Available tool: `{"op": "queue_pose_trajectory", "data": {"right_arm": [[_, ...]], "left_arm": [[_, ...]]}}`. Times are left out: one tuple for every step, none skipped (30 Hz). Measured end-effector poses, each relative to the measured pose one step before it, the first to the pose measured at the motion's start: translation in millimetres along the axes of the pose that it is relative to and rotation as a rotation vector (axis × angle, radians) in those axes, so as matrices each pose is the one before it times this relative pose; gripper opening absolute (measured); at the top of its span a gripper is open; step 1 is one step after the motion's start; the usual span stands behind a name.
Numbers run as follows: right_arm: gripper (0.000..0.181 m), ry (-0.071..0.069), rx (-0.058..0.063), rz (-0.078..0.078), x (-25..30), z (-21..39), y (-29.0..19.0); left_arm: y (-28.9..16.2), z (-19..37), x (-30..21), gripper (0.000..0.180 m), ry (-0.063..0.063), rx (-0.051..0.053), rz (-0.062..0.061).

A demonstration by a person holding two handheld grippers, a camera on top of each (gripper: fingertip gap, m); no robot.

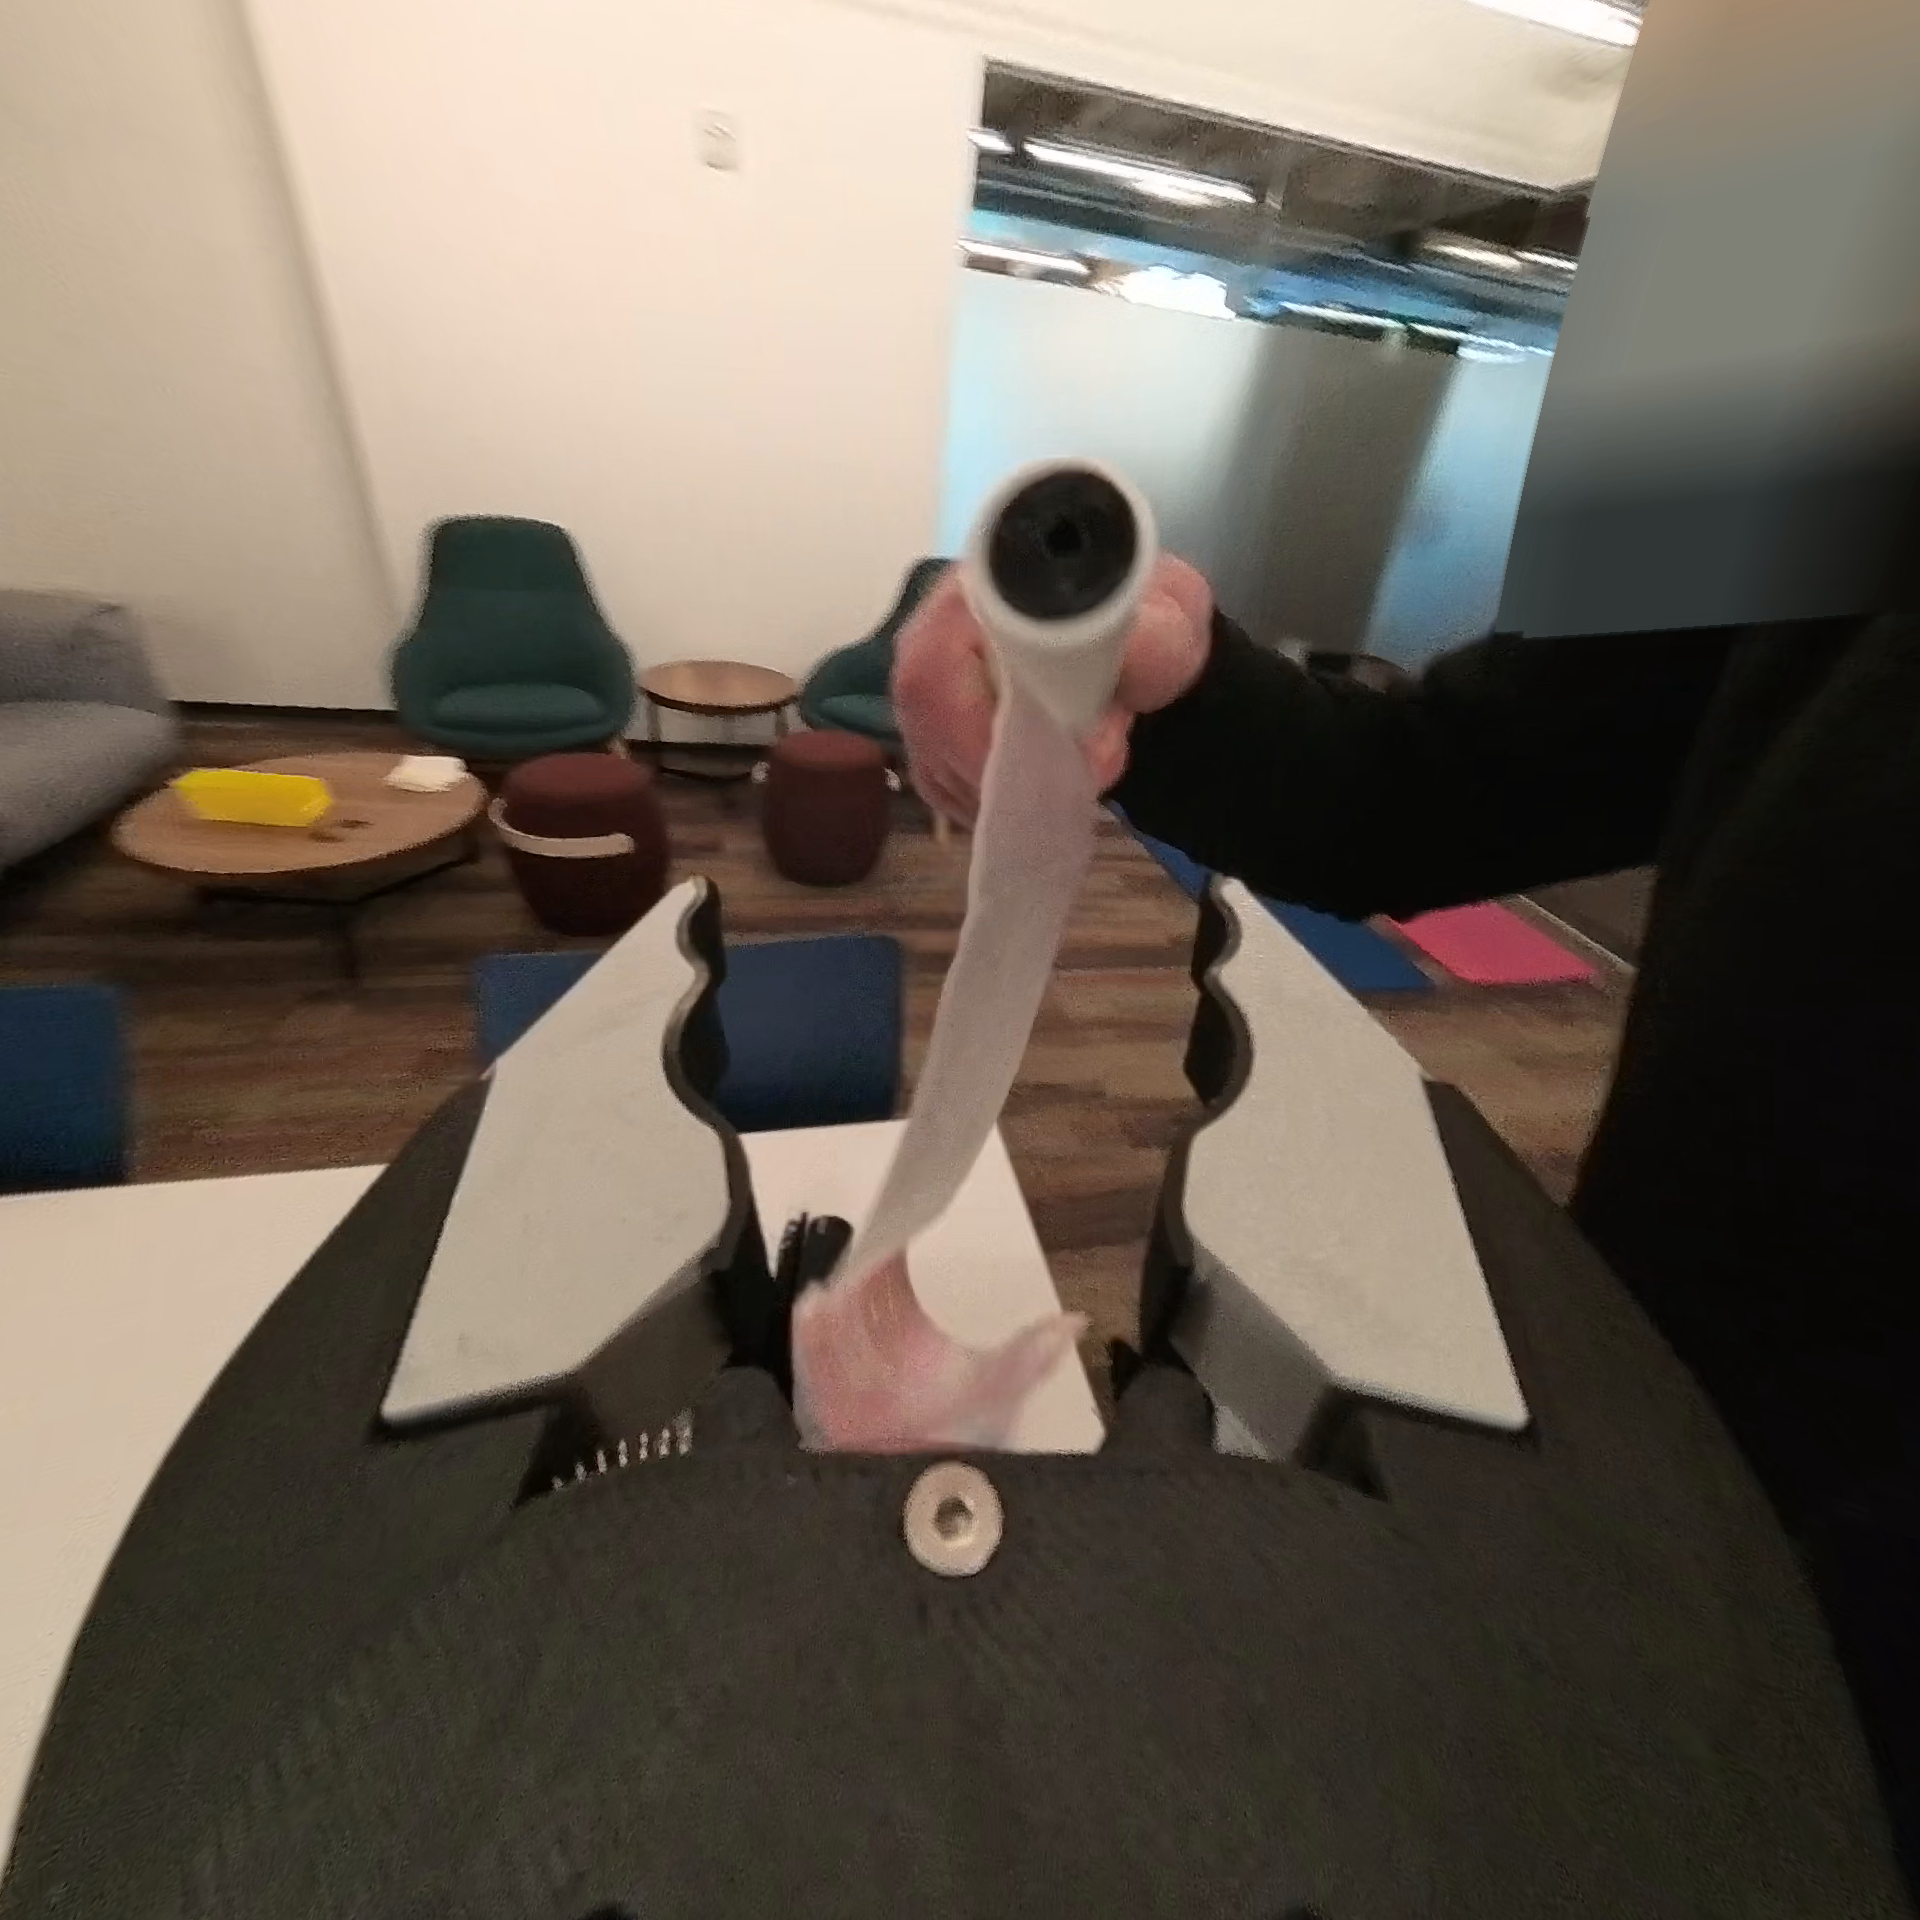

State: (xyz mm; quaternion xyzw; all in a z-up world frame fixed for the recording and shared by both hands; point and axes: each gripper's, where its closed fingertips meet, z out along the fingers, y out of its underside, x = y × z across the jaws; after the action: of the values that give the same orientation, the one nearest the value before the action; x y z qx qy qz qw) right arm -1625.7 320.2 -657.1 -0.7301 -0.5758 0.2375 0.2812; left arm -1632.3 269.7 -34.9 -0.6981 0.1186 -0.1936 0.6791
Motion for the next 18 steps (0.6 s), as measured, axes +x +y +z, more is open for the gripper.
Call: {"op": "queue_pose_trajectory", "data": {"right_arm": [[0.144,0.0,0.0,0.0,0.0,0.0,0.0],[0.144,0.0,0.0,0.0,0.0,0.0,0.0],[0.144,0.0,0.0,0.0,0.0,0.0,0.0],[0.144,0.0,0.0,0.0,0.1,0.01,-0.02],[0.144,0.0,0.0,0.0,0.0,0.0,0.0],[0.144,0.0,0.0,0.0,0.0,0.0,0.0],[0.144,0.0,0.0,0.0,0.0,0.0,0.0],[0.144,0.0,0.0,0.0,0.0,0.0,0.0],[0.144,0.0,0.0,0.0,0.0,0.0,0.0],[0.144,0.0,0.0,0.0,0.0,0.0,0.0],[0.144,0.0,0.0,0.0,0.0,0.0,0.0],[0.144,0.0,0.0,0.0,0.0,0.0,0.0],[0.144,0.0,0.0,0.0,0.0,0.0,0.0],[0.144,0.0,0.0,0.0,0.0,0.0,0.0],[0.144,0.0,0.0,0.0,-0.02,0.07,-0.07],[0.144,0.0,0.0,0.0,0.0,0.0,0.0],[0.144,0.0,0.0,0.0,0.0,0.0,0.0],[0.144,0.0,0.0,0.0,0.0,0.0,0.0]], "left_arm": [[2.74,6.48,4.25,0.086,0.0361,-0.0191,-0.01],[2.29,5.42,1.68,0.079,0.0155,-0.0103,-0.0086],[1.06,3.72,0.6,0.066,0.0064,0.0012,-0.0051],[-0.71,1.67,2.04,0.047,0.0158,0.0111,-0.0114],[-3.51,0.05,1.77,0.034,0.0122,0.026,-0.0156],[-2.31,-0.51,-0.11,0.024,-0.0029,0.0164,-0.0106],[1.85,0.47,1.31,0.014,0.0001,-0.008,0.0061],[1.76,0.86,-3.15,0.0,-0.0296,-0.0037,0.0045],[0.11,0.69,-3.15,0.0,-0.0236,0.0051,-0.012],[-1.56,-0.1,3.69,0.0,0.025,0.0104,-0.0149],[-0.7,0.37,-0.51,0.0,-0.0079,0.0002,0.0024],[1.75,1.01,-1.54,0.0,-0.0222,-0.0174,0.0258],[-1.42,0.02,1.1,0.0,-0.0048,0.0032,0.0157],[-3.18,-0.82,0.28,0.0,-0.0057,0.0185,-0.0007],[-0.15,-1.08,-0.72,0.0,-0.0081,0.002,0.0009],[-0.48,-2.54,-2.7,0.0,-0.018,0.0058,0.0043],[1.1,-3.01,-3.76,0.0,-0.0219,0.0006,-0.0031],[-1.31,-2.95,-0.64,0.0,-0.0075,0.0164,-0.005]]}}
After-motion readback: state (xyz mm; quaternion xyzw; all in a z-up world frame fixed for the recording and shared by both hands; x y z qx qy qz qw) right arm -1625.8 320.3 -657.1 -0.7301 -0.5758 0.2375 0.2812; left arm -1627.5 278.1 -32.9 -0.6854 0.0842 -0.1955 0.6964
